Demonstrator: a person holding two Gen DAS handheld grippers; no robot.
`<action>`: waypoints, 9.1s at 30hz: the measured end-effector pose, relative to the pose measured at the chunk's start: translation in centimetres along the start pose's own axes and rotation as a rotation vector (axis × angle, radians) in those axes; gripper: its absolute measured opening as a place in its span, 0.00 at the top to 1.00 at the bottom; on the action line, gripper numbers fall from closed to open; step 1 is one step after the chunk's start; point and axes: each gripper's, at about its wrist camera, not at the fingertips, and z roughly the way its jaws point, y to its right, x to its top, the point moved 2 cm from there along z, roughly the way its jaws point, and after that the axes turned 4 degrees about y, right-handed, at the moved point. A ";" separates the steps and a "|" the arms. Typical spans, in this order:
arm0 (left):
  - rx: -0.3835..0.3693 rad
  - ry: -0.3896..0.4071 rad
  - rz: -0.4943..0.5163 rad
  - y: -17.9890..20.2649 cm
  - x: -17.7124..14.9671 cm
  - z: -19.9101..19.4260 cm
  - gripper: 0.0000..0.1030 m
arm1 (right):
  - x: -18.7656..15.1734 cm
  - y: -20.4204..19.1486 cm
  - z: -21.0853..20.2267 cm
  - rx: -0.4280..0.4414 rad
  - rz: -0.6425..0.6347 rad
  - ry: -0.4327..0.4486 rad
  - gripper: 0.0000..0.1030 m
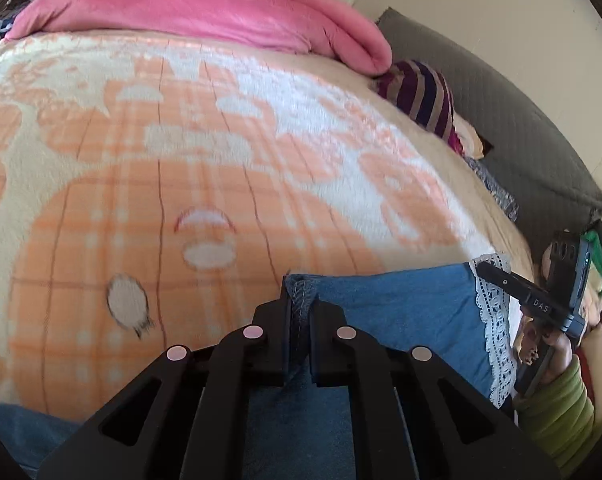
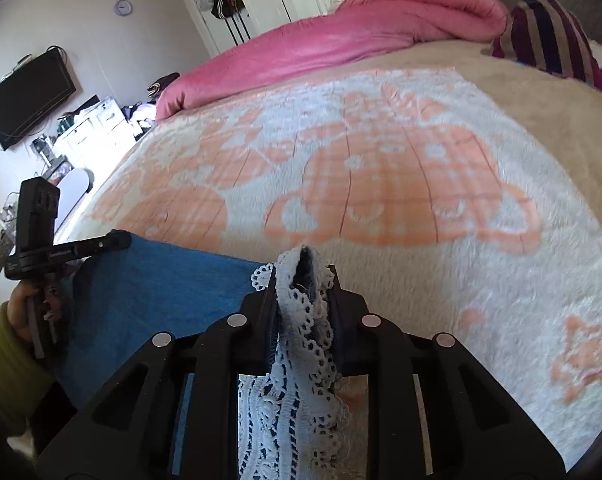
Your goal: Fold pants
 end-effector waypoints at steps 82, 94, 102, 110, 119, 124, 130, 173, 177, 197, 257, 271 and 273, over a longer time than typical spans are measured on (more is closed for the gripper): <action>0.321 0.025 0.114 -0.4 -8.6 -6.6 0.39 | -7.9 -15.2 3.3 -0.143 -0.320 -0.157 0.27; 0.293 0.086 0.071 -3.6 -9.0 -8.1 0.39 | -8.9 -10.0 1.3 -0.230 -0.226 -0.141 0.22; 0.300 0.131 0.112 -0.9 -9.8 -12.2 0.39 | -9.2 -11.5 -2.3 -0.182 -0.162 -0.052 0.18; 0.341 0.021 0.174 -0.1 -12.9 -10.6 0.39 | -12.8 -12.3 -1.3 -0.262 -0.267 -0.163 0.18; 0.327 0.024 0.152 -0.8 -12.8 -10.9 0.39 | -12.8 -11.0 -2.6 -0.222 -0.198 -0.147 0.17; 0.301 0.046 0.131 0.1 -12.3 -12.6 0.39 | -12.0 -10.8 -4.9 -0.189 -0.129 -0.083 0.15; 0.283 0.067 0.134 1.0 -11.7 -13.9 0.39 | -11.3 -10.2 -7.0 -0.209 -0.100 -0.029 0.11; 0.066 -0.084 0.418 15.7 -5.1 -1.7 0.04 | -12.5 -2.4 -10.8 -0.244 0.160 0.081 0.09; 0.033 -0.122 0.399 15.9 -4.0 0.7 0.04 | -12.4 -1.9 -10.2 -0.220 0.209 0.092 0.09; -0.088 -0.267 0.443 19.3 -0.2 12.5 0.07 | -12.7 -1.3 -7.5 -0.182 0.288 0.056 0.09; -0.225 0.002 -0.126 -2.2 -0.6 -4.0 0.56 | -10.9 -23.6 0.7 0.128 -0.282 -0.040 0.76; -0.399 -0.006 -0.277 -4.6 -2.5 -4.7 0.35 | -15.4 -28.7 0.7 -0.110 -0.665 0.042 0.41; -0.436 -0.016 -0.291 -4.3 -2.6 -4.0 0.35 | -15.3 -28.7 0.5 -0.099 -0.657 0.048 0.41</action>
